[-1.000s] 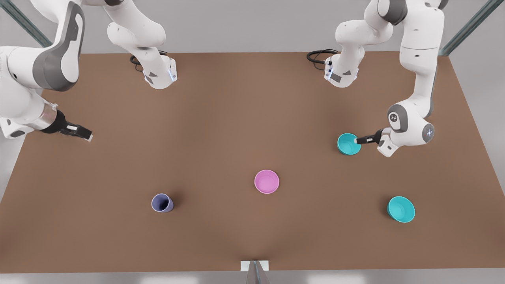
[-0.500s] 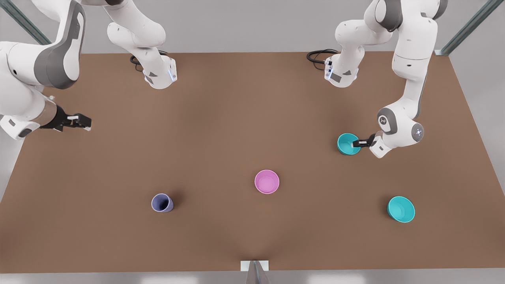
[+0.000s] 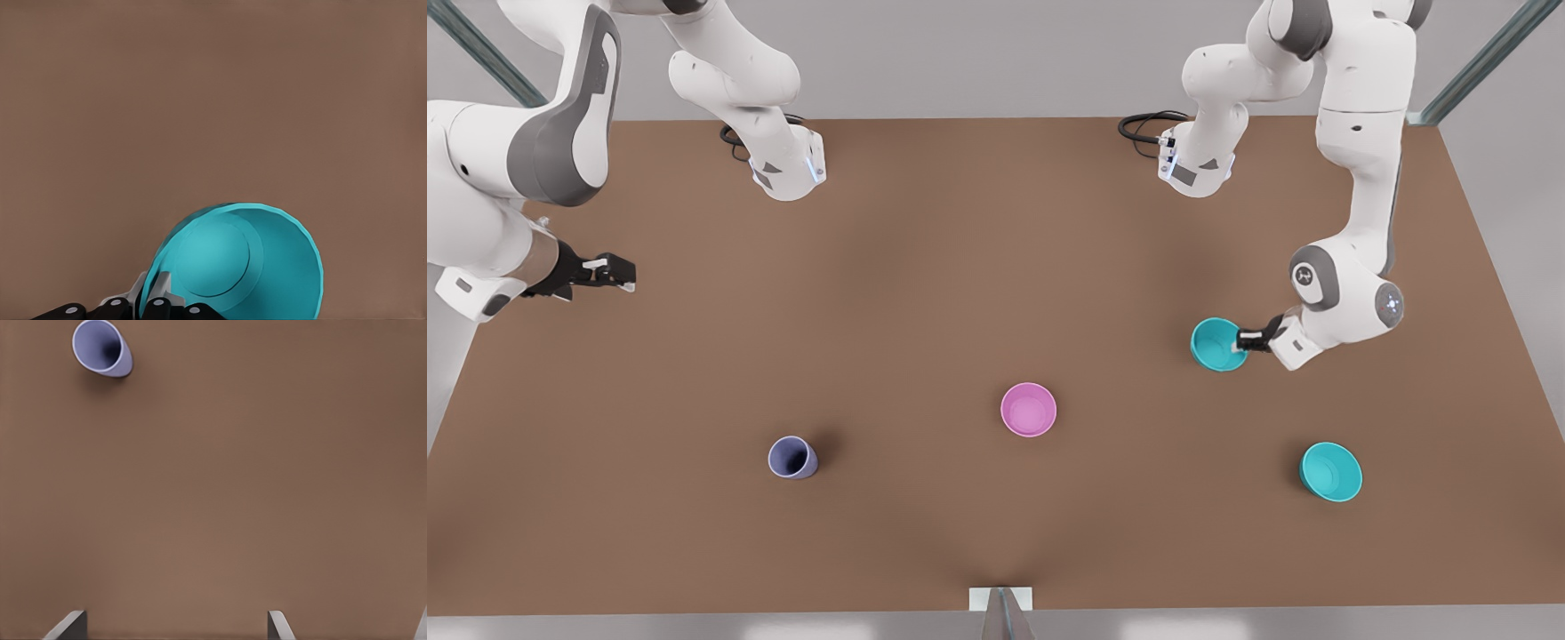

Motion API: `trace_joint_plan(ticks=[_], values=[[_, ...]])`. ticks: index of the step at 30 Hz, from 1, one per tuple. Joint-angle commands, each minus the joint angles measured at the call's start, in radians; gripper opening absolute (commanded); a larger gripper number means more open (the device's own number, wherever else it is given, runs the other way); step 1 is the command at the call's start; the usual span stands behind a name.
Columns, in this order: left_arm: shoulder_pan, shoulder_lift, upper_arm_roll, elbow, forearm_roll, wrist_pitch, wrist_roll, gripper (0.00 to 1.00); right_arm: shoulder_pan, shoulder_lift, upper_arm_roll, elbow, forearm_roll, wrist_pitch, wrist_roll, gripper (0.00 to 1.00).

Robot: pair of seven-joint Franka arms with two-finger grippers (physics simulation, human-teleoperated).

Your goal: Stack the blue bowl on the pink bowl

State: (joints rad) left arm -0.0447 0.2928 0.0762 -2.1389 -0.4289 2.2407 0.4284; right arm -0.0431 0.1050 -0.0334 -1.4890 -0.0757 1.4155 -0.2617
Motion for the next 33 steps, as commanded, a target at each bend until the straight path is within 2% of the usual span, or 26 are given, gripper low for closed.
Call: trace_joint_plan(ticks=[1, 2, 4, 7, 11, 33], values=[[-0.102, 0.052, -0.019, 0.134, 0.001, -0.130, -0.311, 0.21, 0.000, -0.001, 0.000, -0.001, 0.001, -0.001, -0.088, 1.00], [-0.175, 0.120, -0.018, 0.258, 0.044, -0.194, -0.451, 0.21, 0.000, -0.001, 0.000, -0.001, 0.001, -0.001, -0.087, 1.00], [-0.307, 0.221, -0.019, 0.436, 0.087, -0.207, -0.712, 0.21, 0.000, -0.001, 0.000, 0.001, -0.004, -0.001, -0.082, 1.00], [-0.399, 0.430, -0.053, 0.749, 0.088, -0.207, -0.974, 0.21, 0.000, -0.002, 0.000, 0.003, -0.007, -0.001, -0.079, 1.00], [-0.443, 0.572, -0.052, 0.938, 0.099, -0.173, -0.994, 0.21, 0.000, -0.002, 0.000, -0.001, -0.007, -0.003, -0.079, 1.00], [-0.477, 0.574, -0.058, 0.924, 0.121, -0.201, -1.060, 0.21, 0.000, 0.005, -0.002, -0.007, -0.007, -0.003, -0.083, 1.00]])
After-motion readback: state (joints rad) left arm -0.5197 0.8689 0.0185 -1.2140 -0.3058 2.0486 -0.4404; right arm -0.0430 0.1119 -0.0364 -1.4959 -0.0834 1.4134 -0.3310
